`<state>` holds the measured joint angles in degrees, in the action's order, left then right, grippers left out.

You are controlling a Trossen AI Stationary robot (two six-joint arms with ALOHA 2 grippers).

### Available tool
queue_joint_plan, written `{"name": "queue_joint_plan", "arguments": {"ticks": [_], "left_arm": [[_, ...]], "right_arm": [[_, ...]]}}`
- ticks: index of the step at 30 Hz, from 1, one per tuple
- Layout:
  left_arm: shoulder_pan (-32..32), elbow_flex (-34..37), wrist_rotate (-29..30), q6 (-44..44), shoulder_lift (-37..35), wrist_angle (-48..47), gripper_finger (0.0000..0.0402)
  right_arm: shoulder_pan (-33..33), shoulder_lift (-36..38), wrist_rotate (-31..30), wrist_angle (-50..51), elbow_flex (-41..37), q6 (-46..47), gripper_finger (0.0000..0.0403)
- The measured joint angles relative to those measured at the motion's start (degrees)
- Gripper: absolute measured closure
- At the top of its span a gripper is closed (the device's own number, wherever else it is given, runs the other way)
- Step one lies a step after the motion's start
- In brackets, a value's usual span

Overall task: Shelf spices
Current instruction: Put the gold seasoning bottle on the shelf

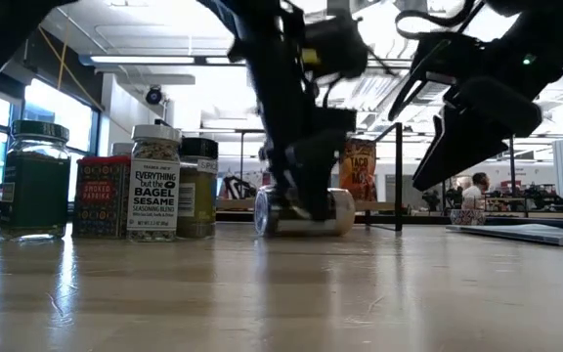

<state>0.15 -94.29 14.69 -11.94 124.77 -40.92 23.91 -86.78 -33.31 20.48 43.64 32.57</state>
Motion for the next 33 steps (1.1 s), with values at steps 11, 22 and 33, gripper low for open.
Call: {"name": "queue_joint_plan", "arguments": {"ticks": [11, 22, 33], "left_arm": [[-2.41, -0.15, -8.72, 2.58, 2.78, 0.45, 0.0125], [-0.48, 0.23, -2.71, 4.11, -4.38, 0.2, 0.0137], [-5.88, 17.25, 14.56, 6.02, -27.95, 21.78, 0.0137]], "right_arm": [[1.37, 0.0, -2.57, -0.3, 0.0, 0.47, 0.0091], [1.37, 0.0, -2.75, -0.52, -0.02, 0.47, 0.0091], [1.86, 0.0, -3.74, -1.53, -0.02, 0.6, 0.0091]]}}
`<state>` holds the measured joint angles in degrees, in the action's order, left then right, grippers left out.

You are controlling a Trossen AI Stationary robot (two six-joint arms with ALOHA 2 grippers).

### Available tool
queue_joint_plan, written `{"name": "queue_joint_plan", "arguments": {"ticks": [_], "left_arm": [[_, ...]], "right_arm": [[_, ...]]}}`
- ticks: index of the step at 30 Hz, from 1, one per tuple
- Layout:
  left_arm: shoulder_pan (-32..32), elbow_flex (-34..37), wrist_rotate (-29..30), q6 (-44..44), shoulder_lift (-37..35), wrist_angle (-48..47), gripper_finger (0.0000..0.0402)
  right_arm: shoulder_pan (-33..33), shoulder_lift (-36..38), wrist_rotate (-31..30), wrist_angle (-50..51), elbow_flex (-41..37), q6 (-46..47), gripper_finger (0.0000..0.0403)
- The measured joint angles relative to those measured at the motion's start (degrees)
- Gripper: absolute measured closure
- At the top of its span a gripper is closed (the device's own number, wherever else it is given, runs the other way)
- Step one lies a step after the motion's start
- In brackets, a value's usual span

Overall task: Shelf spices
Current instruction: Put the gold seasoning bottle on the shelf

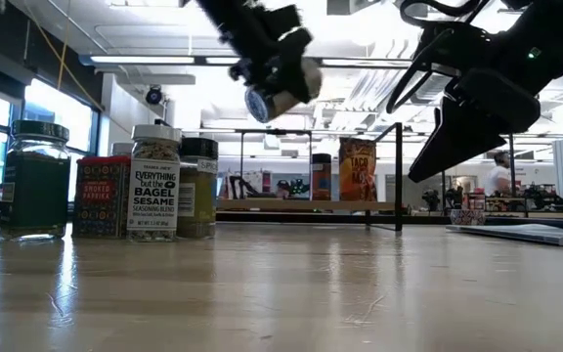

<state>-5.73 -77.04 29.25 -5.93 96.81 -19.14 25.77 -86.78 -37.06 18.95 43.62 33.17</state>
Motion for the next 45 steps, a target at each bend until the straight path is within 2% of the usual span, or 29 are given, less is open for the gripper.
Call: {"name": "queue_joint_plan", "arguments": {"ticks": [4, 7, 12, 19, 24, 32, 45], "left_arm": [[-5.29, 13.8, -0.2, 1.04, -5.8, 22.11, 0.0137], [-8.71, 21.68, -0.21, 2.43, -6.18, 37.85, 0.0137], [-13.29, 27.7, -0.3, 3.16, -2.96, 51.92, 0.0137], [-16.9, 28.34, -1.34, 3.62, 4.23, 57.16, 0.0136], [-17.54, 28.25, -1.61, 3.61, 8.59, 62.2, 0.0131], [-17.84, 28.13, 0.4, 3.53, 13.98, 64.52, 0.0127], [-17.16, 28.12, -0.17, 1.75, 15.48, 65.93, 0.0125]], "right_arm": [[0.23, 0.0, -1.01, -0.37, 0.0, -0.03, 0.0091], [0.13, 0.0, -1.07, -0.41, 0.0, -0.64, 0.0091], [-0.69, 0.0, -1.14, -0.86, 0.0, -1.05, 0.0091], [-1.41, 0.0, -1.03, -0.91, 0.0, -1.03, 0.0091], [-1.41, 0.0, -0.89, -1.11, 0.0, -0.63, 0.0091], [-1.41, 0.0, -0.67, -1.24, 0.0, -0.62, 0.0091], [-1.41, 0.0, -0.66, -1.24, 0.0, -0.63, 0.0091]]}}
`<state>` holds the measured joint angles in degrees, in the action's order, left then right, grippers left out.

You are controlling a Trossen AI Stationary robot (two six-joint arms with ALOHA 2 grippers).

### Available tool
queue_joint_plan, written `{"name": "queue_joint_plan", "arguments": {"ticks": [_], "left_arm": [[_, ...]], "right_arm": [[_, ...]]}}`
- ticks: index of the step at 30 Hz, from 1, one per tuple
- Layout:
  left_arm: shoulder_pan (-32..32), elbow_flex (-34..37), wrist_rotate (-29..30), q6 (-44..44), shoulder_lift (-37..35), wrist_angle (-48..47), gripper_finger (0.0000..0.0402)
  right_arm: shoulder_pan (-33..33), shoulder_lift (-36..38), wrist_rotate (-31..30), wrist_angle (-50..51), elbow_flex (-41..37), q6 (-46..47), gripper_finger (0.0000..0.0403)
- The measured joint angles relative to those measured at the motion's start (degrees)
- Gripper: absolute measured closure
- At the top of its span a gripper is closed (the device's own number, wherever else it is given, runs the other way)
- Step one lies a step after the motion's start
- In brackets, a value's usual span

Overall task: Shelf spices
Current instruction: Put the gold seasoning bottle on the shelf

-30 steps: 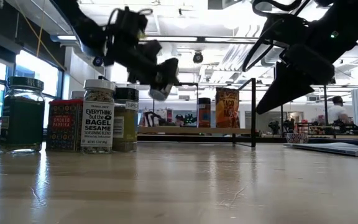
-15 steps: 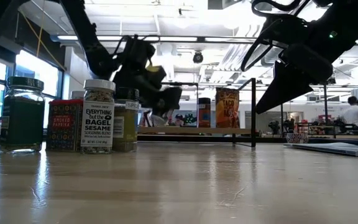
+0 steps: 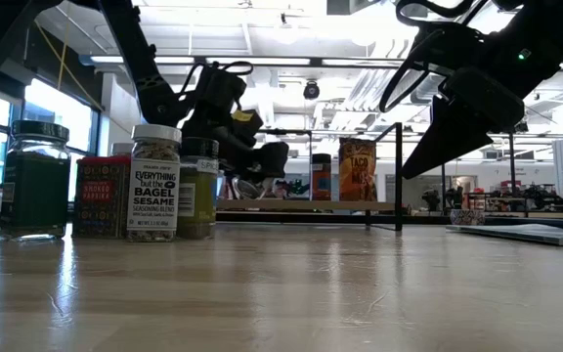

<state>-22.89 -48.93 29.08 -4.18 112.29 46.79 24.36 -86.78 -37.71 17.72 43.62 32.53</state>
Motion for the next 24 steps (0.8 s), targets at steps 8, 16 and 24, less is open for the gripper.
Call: {"name": "queue_joint_plan", "arguments": {"ticks": [8, 16, 24], "left_arm": [[1.17, 0.46, -1.23, 4.96, 0.31, 4.49, 0.0138], [2.57, 3.34, -0.99, 7.36, 0.28, 12.9, 0.0138], [7.72, 6.23, -0.07, 17.11, 0.24, 25.03, 0.0138]], "right_arm": [[0.0, 0.0, 0.0, 0.0, 0.0, 0.02, 0.0091], [-1.13, 0.0, -0.63, -4.62, 0.0, -1.83, 0.0091], [-8.93, 0.23, -2.11, -18.54, 3.42, -21.26, 0.0091]]}}
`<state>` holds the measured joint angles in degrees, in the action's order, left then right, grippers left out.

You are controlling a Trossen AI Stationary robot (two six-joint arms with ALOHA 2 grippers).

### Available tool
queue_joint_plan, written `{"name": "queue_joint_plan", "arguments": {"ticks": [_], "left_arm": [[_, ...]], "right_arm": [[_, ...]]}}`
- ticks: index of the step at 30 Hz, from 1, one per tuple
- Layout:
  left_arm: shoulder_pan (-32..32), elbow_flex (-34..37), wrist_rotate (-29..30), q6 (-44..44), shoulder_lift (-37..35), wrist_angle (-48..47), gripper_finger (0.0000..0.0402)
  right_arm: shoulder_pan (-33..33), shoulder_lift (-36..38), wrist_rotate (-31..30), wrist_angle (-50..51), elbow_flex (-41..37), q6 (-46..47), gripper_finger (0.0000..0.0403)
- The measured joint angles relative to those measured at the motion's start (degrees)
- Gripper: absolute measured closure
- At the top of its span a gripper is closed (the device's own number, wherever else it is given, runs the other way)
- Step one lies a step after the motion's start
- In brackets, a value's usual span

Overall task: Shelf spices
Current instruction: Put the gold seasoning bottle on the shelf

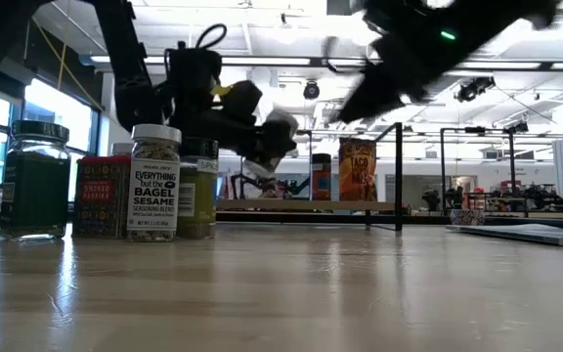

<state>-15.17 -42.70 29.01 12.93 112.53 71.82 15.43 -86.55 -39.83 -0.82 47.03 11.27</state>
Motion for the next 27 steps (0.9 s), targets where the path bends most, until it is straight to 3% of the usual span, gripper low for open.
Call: {"name": "queue_joint_plan", "arguments": {"ticks": [4, 8, 13, 17, 24, 27], "left_arm": [[3.33, -0.04, 0.39, 6.12, -0.04, 2.59, 0.0138], [6.15, -0.06, 2.95, 12.24, -0.09, 5.82, 0.0138], [8.37, -0.04, 4.11, 16.79, -0.09, 8.51, 0.0138], [8.87, -0.05, 4.98, 17.83, -0.13, 8.3, 0.0138], [8.72, -0.05, 4.93, 17.82, -0.13, 8.67, 0.0138], [8.69, -0.06, 4.94, 17.82, -0.13, 8.68, 0.0138]], "right_arm": [[-7.23, 0.66, 7.29, 1.3, 7.55, -7.75, 0.0091], [-13.46, 0.82, 12.62, 9.48, 17.15, -13.22, 0.0091], [-22.98, 0.65, 32.45, 23.32, 27.05, -14.39, 0.0091], [-29.09, 0.62, 43.37, 30.51, 31.11, -18.19, 0.0091], [-33.62, 0.6, 50.45, 32.66, 31.99, -19.73, 0.0091], [-33.83, 0.6, 49.63, 31.93, 31.95, -19.75, 0.0091]]}}
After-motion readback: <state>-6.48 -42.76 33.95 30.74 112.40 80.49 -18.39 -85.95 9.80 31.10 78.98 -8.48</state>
